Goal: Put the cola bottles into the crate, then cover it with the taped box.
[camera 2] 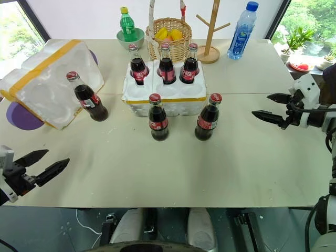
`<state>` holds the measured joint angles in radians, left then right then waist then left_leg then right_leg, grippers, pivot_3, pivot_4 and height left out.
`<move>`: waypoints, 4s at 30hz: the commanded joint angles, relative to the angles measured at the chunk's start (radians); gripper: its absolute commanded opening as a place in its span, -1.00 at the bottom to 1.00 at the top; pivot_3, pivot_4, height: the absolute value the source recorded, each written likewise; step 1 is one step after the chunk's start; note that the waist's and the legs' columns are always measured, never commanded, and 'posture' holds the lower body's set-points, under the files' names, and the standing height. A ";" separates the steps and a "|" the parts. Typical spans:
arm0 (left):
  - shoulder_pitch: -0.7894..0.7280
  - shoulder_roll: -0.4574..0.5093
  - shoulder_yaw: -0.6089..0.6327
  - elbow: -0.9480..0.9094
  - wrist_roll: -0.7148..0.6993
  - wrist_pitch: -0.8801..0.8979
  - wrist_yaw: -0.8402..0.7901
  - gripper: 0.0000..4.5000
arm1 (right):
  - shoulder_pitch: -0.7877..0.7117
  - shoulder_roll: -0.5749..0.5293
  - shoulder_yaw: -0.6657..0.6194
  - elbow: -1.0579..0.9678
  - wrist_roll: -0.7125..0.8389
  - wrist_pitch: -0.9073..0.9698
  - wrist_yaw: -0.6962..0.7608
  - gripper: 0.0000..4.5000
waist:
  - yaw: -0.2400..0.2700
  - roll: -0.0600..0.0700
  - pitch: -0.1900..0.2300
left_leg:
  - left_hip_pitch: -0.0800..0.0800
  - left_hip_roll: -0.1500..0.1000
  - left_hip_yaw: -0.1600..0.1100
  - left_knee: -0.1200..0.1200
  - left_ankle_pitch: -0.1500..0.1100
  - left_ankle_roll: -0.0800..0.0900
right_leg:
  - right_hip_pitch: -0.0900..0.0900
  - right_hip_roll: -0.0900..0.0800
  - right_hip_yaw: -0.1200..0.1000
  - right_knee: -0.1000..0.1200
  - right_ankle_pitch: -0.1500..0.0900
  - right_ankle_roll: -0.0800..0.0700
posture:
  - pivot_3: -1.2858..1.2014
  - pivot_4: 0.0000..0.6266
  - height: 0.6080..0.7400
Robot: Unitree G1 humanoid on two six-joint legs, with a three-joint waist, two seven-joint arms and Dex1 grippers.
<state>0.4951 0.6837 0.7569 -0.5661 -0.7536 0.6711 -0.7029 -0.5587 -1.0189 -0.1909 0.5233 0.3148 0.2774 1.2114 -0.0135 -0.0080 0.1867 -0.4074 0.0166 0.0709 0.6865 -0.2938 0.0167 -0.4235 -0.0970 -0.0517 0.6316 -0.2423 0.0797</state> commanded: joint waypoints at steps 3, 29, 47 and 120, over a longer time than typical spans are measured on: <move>-0.005 0.002 -0.007 -0.035 -0.009 -0.012 0.002 0.98 | -0.009 0.004 -0.025 -0.001 0.007 -0.019 -0.007 1.00 | 0.000 0.000 0.000 | 0.000 0.000 0.000 0.000 0.000 0.000 | 0.000 0.000 0.000 0.000 0.000 0.000 | 0.03 -0.52 1.00; -0.541 0.038 -0.267 0.277 0.173 -0.102 0.146 0.98 | -0.239 -0.175 -0.066 -0.407 0.369 0.518 0.271 1.00 | 0.004 0.001 0.001 | 0.000 0.001 0.001 -0.001 0.000 0.000 | -0.001 0.000 0.001 0.001 0.002 0.003 | 0.03 -0.52 1.00; -1.009 -0.038 -0.546 0.798 0.399 -0.305 0.086 0.98 | -0.278 -0.063 -0.092 -0.616 0.559 0.657 0.062 1.00 | 0.009 -0.001 0.001 | -0.001 -0.001 0.004 -0.001 0.001 -0.001 | -0.003 0.000 0.002 0.001 0.006 0.009 | 0.03 -0.52 1.00; -1.838 -0.398 -0.777 1.609 0.600 -0.636 -0.497 0.98 | -0.022 -0.038 -0.207 -0.808 0.644 0.642 -0.279 1.00 | 0.025 -0.007 0.005 | -0.019 0.000 0.006 0.015 -0.002 0.009 | -0.014 0.006 0.003 0.002 0.010 0.014 | 0.03 -0.52 1.00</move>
<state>-1.3263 0.2387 -0.0776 1.1406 -0.0911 -0.0005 -1.1415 -0.5590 -1.0432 -0.3819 -0.2806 0.9597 0.9406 0.9288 0.0117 -0.0148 0.1919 -0.4267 0.0164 0.0767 0.7016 -0.2954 0.0262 -0.4373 -0.0911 -0.0483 0.6337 -0.2327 0.0938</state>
